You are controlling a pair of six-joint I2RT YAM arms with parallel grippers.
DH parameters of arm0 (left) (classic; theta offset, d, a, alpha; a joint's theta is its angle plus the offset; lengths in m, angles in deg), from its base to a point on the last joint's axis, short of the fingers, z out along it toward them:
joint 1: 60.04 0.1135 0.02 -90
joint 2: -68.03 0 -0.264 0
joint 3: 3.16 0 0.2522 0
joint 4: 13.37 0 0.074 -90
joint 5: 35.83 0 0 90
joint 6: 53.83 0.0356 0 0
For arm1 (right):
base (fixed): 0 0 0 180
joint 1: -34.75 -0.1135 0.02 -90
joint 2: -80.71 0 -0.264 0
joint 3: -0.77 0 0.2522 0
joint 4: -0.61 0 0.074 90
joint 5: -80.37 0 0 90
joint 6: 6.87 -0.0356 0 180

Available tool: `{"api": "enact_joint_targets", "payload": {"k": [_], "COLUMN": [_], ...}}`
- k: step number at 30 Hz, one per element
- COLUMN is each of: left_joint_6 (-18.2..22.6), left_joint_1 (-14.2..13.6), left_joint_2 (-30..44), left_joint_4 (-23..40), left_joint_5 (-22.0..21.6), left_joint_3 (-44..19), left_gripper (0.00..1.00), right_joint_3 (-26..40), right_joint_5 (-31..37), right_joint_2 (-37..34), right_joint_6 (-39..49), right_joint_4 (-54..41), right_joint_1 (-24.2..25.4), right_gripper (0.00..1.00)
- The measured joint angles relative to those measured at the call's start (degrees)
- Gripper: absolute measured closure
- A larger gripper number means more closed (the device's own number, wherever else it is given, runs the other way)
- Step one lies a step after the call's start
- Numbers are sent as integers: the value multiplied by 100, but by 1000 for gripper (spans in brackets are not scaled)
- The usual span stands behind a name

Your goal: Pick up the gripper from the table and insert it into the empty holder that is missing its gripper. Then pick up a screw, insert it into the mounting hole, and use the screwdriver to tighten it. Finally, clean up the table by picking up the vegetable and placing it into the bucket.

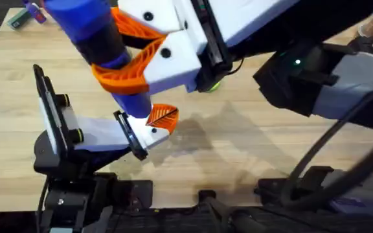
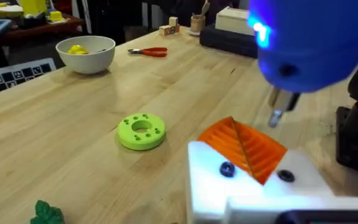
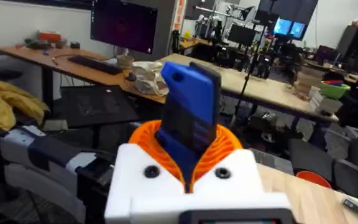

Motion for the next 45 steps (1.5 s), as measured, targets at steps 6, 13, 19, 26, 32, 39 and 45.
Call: {"api": "enact_joint_targets", "payload": {"k": [6,13,19,26,32,39,45], "left_joint_6": [0,0,0,0,0,0,0], "left_joint_1": [0,0,0,0,0,0,0], "left_joint_2": [0,0,0,0,0,0,0], "left_joint_4": [0,0,0,0,0,0,-2], "left_joint_5": [0,0,0,0,0,0,0], "left_joint_3": [0,0,0,0,0,0,0], "left_gripper": [984,984,984,984,984,984,984], "right_joint_3": [-1,0,0,0,-1,-1,0], "right_joint_5": [-2,-2,-2,-2,-3,-15,-20], "right_joint_2": [-186,-284,-324,-508,-584,-584,-584], "right_joint_6": [125,238,275,276,276,276,276], "right_joint_4": [51,71,77,77,71,71,62], "right_joint_1": [-3,-4,-3,-3,-3,-3,-3], "right_gripper": [977,977,977,977,977,977,977]}}
